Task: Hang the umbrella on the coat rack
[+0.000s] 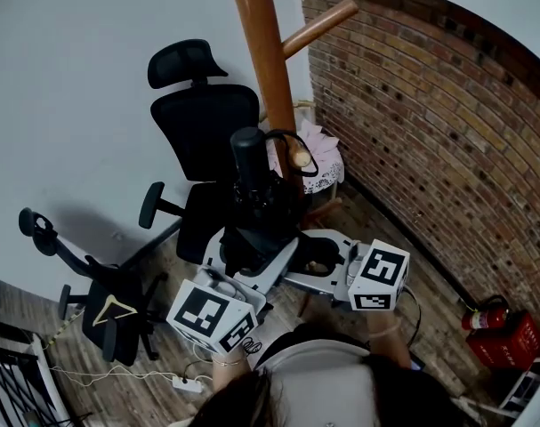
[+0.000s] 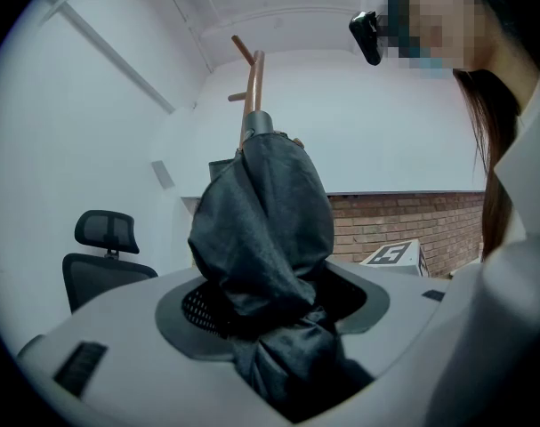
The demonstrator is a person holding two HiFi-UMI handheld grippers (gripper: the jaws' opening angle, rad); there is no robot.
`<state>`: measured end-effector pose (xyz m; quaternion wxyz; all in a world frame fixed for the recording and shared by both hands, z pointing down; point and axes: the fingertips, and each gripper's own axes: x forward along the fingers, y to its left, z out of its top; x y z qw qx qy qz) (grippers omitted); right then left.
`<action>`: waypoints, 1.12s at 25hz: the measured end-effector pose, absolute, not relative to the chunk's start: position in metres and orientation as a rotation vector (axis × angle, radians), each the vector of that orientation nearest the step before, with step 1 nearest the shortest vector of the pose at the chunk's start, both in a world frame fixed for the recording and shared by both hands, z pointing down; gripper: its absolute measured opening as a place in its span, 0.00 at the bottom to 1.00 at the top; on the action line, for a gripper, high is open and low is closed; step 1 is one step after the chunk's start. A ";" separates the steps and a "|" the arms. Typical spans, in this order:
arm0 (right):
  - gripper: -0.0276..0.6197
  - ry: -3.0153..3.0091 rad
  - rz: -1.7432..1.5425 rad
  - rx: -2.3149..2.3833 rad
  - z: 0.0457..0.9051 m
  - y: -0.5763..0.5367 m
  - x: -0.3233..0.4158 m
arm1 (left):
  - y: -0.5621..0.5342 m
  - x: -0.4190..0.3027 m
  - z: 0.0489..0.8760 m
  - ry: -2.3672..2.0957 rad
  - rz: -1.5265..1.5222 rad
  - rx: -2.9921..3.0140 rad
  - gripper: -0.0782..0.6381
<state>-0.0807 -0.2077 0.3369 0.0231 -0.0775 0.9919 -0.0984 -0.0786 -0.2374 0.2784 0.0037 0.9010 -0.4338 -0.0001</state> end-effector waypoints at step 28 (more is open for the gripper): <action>0.42 3.103 -0.550 -0.323 0.394 -0.199 -0.087 | -0.238 -0.083 0.342 -1.232 0.054 2.714 0.50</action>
